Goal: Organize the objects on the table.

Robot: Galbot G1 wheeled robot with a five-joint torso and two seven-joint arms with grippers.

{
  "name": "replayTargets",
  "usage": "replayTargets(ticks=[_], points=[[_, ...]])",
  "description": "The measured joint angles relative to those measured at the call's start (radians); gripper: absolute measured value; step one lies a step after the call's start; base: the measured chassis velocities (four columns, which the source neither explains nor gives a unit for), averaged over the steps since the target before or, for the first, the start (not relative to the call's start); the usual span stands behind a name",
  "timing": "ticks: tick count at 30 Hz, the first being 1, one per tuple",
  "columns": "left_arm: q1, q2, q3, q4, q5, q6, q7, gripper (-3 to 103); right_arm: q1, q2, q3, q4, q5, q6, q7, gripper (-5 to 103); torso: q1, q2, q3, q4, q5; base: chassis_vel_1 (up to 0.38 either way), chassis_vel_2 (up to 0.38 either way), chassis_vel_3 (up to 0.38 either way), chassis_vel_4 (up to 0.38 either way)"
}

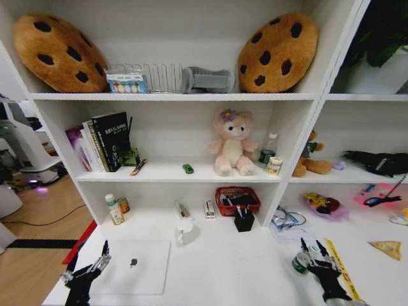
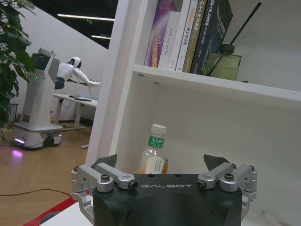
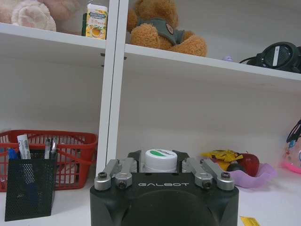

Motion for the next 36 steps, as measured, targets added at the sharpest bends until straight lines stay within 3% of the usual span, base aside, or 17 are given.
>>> replayTargets(ticks=[4,14,22,25,30,36], points=[[0.002,0.001,-0.001,0.000,-0.005,-0.002,0.001,100,-0.008,0.000,-0.001,0.011,0.003,-0.004,0.000,31,0.000,0.000,0.000,0.0000,0.0000,0.000,0.000,0.000,0.000],[-0.001,0.011,-0.002,0.004,-0.019,-0.005,0.003,100,-0.079,0.001,0.033,0.094,0.045,-0.015,0.003,31,0.000,0.000,0.000,0.0002,-0.0001,0.000,0.000,0.000,0.000],[-0.011,0.037,-0.008,0.021,-0.048,-0.010,0.005,100,-0.243,0.074,0.086,0.218,0.015,0.023,0.007,31,0.000,0.000,0.000,-0.0004,-0.0004,0.000,0.000,0.000,0.000],[-0.012,0.045,-0.014,0.037,-0.060,-0.017,0.006,100,-0.285,0.093,0.091,0.244,-0.007,0.031,0.015,31,0.000,0.000,0.000,0.0008,0.0000,0.000,0.000,0.000,0.000],[-0.047,0.075,-0.010,0.071,-0.079,-0.013,0.005,100,-0.343,0.140,0.110,0.251,-0.040,0.066,0.027,31,0.000,0.000,0.000,-0.0003,-0.0003,0.000,0.000,0.000,0.000],[-0.052,0.103,-0.013,0.112,-0.121,-0.025,0.005,100,-0.417,0.215,0.133,0.227,-0.092,0.149,0.041,31,0.000,0.000,0.000,0.0005,0.0000,0.000,0.000,0.000,0.000]])
